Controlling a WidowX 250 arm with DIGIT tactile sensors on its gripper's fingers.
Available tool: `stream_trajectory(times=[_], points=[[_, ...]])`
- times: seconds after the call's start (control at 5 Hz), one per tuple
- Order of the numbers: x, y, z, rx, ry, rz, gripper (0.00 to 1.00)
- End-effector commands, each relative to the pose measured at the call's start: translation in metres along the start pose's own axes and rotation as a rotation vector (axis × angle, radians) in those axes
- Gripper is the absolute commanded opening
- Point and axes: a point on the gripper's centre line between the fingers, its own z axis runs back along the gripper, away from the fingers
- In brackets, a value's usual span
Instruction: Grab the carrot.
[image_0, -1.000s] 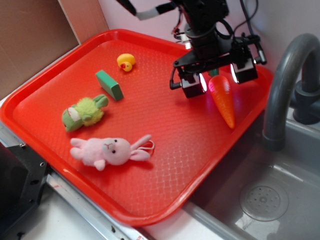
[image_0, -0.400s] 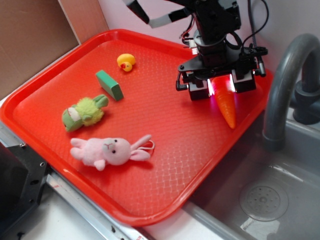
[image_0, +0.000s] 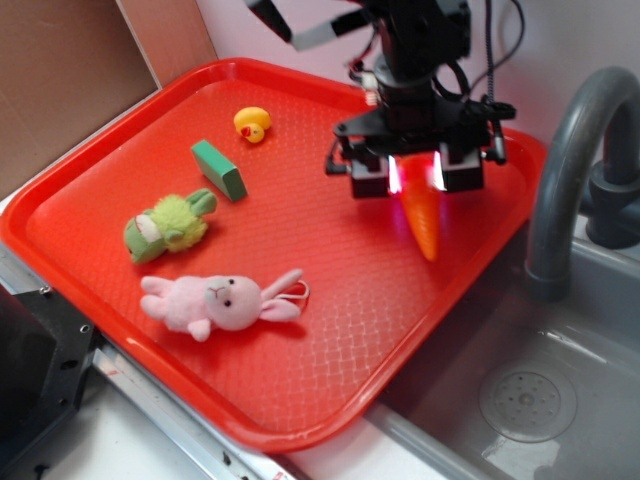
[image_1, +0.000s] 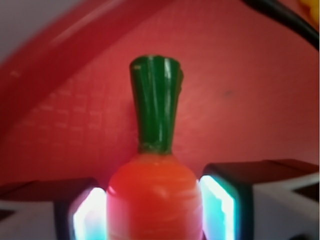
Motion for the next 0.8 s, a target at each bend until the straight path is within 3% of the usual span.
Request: stream_trajectory(times=[0.0, 0.2, 0.4, 0.6], points=[[0.029, 0.061, 0.103, -0.187, -0.006, -0.184, 0.0], [0.037, 0.106, 0.126, -0.206, -0.015, -0.25, 0.0], [0.04, 0.135, 0.142, -0.2, -0.066, -0.191, 0.0], [0.044, 0.136, 0.137, -0.139, -0.048, -0.158, 0.0]])
